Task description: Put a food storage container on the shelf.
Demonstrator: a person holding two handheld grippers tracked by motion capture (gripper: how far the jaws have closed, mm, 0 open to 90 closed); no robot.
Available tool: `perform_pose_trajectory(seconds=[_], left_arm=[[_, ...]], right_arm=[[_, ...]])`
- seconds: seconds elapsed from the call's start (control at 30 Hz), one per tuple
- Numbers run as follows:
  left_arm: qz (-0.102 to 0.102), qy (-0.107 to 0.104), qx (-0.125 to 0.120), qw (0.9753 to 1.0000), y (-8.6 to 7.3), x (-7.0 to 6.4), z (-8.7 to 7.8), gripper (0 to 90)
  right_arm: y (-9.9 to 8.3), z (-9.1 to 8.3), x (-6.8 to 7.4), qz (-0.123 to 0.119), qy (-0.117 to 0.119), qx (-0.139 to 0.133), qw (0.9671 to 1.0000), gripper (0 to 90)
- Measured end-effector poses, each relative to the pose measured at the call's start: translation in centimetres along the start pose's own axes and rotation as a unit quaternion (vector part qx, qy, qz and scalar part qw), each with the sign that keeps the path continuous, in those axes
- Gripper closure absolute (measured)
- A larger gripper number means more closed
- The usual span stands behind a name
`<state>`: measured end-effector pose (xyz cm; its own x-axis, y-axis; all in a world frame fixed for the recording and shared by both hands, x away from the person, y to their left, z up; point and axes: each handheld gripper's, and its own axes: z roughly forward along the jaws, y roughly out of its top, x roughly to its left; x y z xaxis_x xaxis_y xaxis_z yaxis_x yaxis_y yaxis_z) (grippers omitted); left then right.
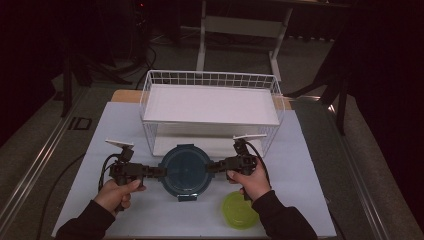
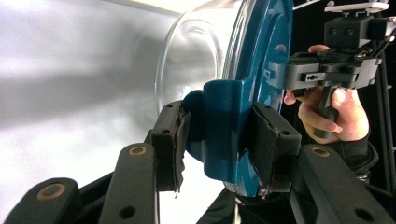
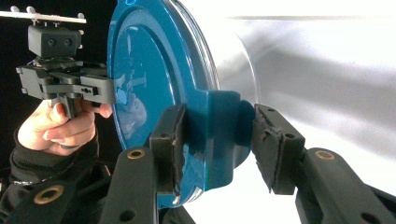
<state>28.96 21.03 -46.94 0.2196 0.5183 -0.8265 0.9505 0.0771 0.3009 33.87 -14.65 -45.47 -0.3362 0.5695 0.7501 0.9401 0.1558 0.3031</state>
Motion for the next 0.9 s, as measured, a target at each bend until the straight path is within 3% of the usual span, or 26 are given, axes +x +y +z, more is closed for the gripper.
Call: perform_pose_trajectory(seconds=[0.47,0.9], left_arm=[[0.039,-0.012,-0.015,0.9991,0.6,-4.5,-1.1,57.2],[0.077,-0.022,-0.032,0.9963,3.3,-8.8,-2.0,57.5]], right_arm=[[-0.3,-3.9,2.8,-0.028,0.000,-0.027,0.9992,55.3],[1.1,-7.7,5.0,-0.047,0.010,-0.067,0.9966,55.4]])
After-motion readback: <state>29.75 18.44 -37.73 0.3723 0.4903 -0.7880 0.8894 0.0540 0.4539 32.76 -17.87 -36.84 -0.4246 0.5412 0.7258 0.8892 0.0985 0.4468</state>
